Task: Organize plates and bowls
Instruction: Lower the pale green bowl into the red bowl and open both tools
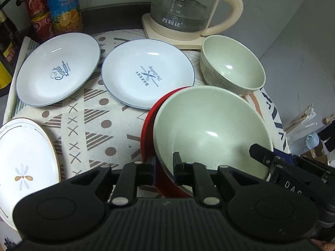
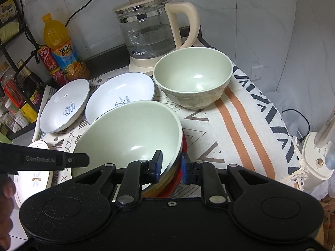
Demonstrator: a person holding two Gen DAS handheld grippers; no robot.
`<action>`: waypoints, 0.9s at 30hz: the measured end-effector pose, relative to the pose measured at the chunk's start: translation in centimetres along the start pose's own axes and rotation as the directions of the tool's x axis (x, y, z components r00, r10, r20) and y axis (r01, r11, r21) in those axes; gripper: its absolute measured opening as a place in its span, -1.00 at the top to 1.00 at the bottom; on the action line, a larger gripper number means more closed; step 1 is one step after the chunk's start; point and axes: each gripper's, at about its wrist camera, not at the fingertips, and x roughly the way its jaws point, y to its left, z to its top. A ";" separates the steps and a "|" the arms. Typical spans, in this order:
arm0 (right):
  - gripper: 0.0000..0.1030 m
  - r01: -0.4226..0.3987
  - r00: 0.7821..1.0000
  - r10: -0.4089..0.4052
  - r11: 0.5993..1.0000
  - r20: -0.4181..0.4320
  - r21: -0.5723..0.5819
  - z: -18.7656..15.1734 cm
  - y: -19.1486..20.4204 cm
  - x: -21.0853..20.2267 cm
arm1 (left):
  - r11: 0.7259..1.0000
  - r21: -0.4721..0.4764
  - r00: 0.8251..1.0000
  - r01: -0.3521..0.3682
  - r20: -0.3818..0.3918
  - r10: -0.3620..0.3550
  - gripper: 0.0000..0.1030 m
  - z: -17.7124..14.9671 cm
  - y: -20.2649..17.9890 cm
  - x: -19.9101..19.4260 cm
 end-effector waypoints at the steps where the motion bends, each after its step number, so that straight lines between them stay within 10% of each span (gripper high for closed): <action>1: 0.64 0.001 1.000 -0.001 1.000 0.001 -0.001 0.0 0.0 0.0 | 1.000 0.000 1.000 -0.001 0.002 0.001 0.76 0.1 0.0 -0.1; 10: 0.59 -0.041 0.998 0.040 0.999 0.042 0.027 0.0 -0.5 -1.7 | 1.000 -0.004 0.997 -0.022 0.074 0.022 0.65 0.4 -0.1 -2.7; 27: -0.60 -0.081 0.988 0.070 0.993 0.135 0.082 1.0 -2.8 -5.4 | 0.998 -0.042 0.979 -0.056 0.196 0.063 -0.31 -0.1 -0.5 -6.5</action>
